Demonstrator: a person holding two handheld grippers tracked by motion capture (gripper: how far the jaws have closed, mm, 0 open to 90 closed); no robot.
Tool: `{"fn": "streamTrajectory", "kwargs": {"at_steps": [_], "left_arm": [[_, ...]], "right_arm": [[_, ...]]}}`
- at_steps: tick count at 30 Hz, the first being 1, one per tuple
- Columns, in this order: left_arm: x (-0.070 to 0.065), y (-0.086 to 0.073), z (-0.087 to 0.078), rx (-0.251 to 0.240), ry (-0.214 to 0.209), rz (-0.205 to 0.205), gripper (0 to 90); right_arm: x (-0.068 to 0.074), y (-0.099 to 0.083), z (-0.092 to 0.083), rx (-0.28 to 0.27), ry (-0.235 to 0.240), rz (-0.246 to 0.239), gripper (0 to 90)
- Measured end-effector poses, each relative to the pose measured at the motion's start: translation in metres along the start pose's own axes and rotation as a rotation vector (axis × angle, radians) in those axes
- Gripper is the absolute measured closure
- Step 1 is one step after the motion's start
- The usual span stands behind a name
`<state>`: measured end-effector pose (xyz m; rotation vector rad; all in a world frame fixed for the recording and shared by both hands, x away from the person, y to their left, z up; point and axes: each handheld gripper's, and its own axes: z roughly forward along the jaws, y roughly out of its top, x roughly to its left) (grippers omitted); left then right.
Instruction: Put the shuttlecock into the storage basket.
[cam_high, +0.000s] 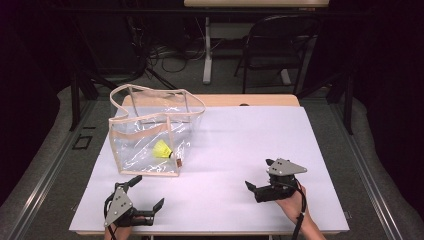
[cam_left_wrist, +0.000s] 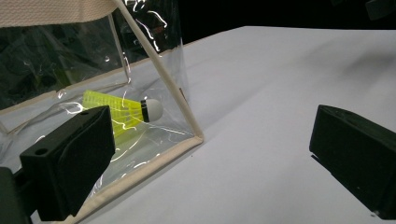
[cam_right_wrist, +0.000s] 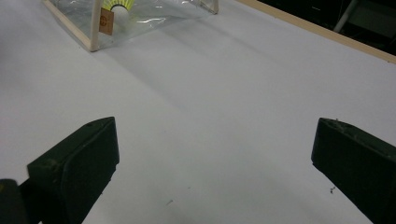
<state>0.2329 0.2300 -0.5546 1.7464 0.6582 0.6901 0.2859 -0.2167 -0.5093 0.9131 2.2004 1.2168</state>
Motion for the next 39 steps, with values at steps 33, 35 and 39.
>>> {"fn": "streamTrajectory", "kwargs": {"at_steps": [33, 35, 39], "left_arm": [[0.001, -0.001, 0.001, 0.006, -0.002, -0.002, 0.2], [0.001, -0.001, 0.001, 0.008, -0.003, -0.002, 0.2], [0.001, -0.001, 0.002, 0.012, -0.006, -0.002, 0.2]], "right_arm": [[0.010, -0.057, -0.030, -0.123, 0.027, -0.128, 0.0], [0.011, -0.058, -0.031, -0.131, 0.021, -0.139, 0.0], [0.011, -0.059, -0.035, -0.143, 0.012, -0.140, 0.0]]}}
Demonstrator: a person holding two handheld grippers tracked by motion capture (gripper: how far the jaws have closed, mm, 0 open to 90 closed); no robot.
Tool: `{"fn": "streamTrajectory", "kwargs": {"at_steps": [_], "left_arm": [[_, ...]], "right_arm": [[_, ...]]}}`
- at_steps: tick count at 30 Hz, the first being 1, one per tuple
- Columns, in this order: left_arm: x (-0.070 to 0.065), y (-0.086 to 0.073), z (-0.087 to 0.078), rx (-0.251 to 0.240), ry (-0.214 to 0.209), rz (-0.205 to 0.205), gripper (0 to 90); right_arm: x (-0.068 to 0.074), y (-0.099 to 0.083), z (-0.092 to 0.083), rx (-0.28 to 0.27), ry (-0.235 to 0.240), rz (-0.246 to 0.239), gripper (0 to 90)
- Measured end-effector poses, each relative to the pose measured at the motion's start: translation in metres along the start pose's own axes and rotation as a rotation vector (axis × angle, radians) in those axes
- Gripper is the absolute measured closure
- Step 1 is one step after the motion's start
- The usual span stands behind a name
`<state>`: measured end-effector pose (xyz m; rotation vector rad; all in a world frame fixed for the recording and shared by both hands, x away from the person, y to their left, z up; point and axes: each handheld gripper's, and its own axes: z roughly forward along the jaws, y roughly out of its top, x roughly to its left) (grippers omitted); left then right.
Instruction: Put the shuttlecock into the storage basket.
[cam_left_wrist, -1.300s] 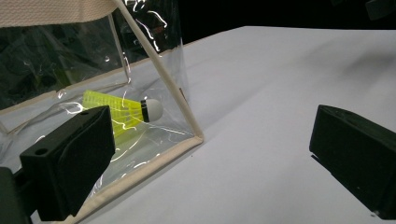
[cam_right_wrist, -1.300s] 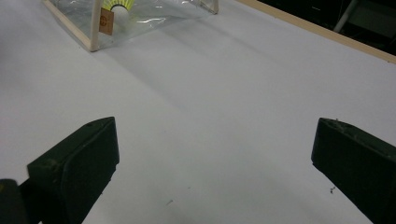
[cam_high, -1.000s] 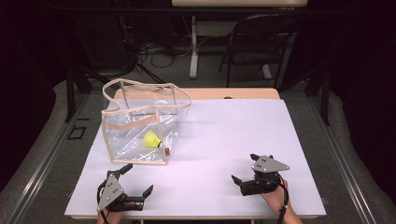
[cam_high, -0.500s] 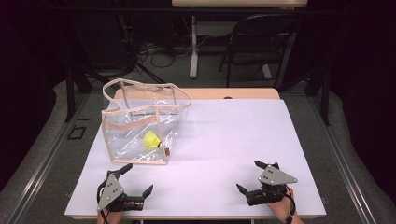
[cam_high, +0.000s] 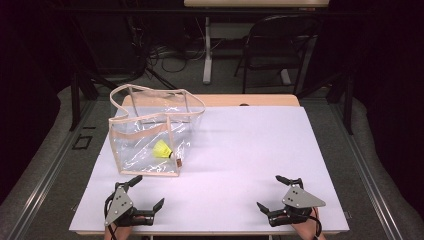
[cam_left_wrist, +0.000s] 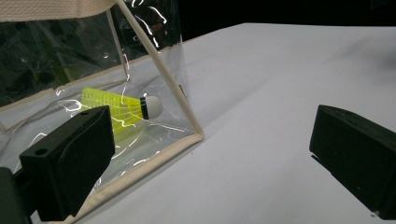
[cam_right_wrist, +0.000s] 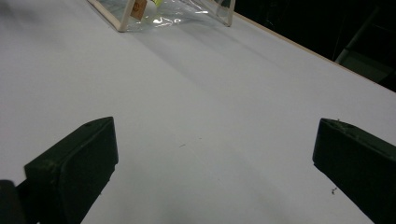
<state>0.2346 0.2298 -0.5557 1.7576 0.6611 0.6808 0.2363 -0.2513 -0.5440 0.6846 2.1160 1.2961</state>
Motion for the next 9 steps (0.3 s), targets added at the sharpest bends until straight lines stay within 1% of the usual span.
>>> {"fn": "streamTrajectory", "kwargs": {"at_steps": [5, 9], "left_arm": [[0.0000, 0.0003, 0.0007, 0.004, -0.001, 0.005, 0.1], [-0.0002, 0.0006, 0.0018, 0.005, -0.002, 0.001, 0.1]], "right_arm": [[-0.0003, -0.0014, -0.0028, -0.013, -0.011, 0.001, 0.0], [-0.0003, -0.0019, -0.0029, -0.024, -0.002, 0.007, 0.0]]}}
